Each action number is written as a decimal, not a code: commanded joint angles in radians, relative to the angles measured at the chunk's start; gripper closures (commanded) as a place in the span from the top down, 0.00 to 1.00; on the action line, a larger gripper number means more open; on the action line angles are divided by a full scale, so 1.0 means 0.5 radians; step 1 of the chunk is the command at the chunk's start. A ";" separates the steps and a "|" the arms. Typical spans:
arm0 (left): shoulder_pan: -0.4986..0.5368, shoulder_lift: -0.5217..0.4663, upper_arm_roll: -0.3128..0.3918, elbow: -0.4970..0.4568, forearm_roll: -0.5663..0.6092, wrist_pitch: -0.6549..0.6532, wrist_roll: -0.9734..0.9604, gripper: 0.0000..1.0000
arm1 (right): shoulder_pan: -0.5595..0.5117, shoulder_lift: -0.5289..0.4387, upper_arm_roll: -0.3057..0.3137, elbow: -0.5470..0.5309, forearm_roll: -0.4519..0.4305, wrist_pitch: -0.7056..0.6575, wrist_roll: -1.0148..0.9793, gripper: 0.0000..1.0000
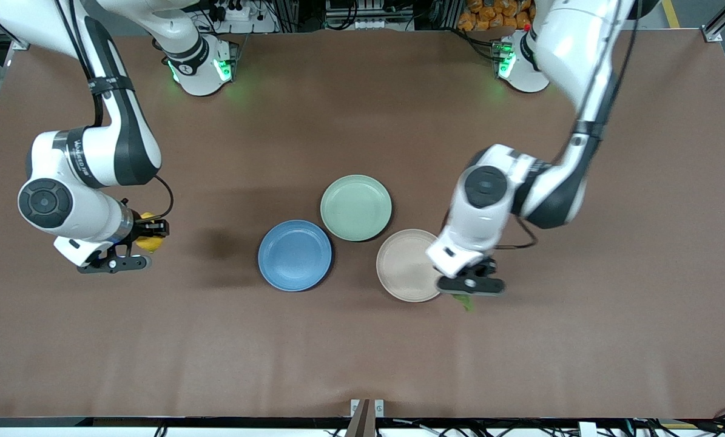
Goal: Pick lemon and lettuce from blue and beige plates
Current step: 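Lift the lemon with the right gripper while the left gripper lifts the lettuce, then lower the lemon beside the plates while the left gripper lowers the lettuce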
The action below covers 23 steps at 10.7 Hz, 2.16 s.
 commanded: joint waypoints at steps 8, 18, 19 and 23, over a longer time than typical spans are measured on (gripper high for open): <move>0.539 -0.185 -0.023 -0.037 -0.368 -0.489 1.026 0.00 | -0.099 -0.076 -0.067 -0.636 0.051 0.836 -0.176 0.14; 0.640 -0.154 -0.023 -0.074 -0.374 -0.616 0.969 1.00 | -0.151 0.121 -0.067 -0.774 0.336 1.210 -0.238 0.13; 0.628 -0.170 -0.035 -0.102 -0.374 -0.588 0.895 1.00 | -0.151 0.136 -0.067 -0.774 0.339 1.223 -0.238 0.13; 0.674 -0.374 -0.048 -0.417 -0.374 -0.402 0.864 1.00 | -0.163 0.142 -0.070 -0.768 0.351 1.223 -0.235 0.79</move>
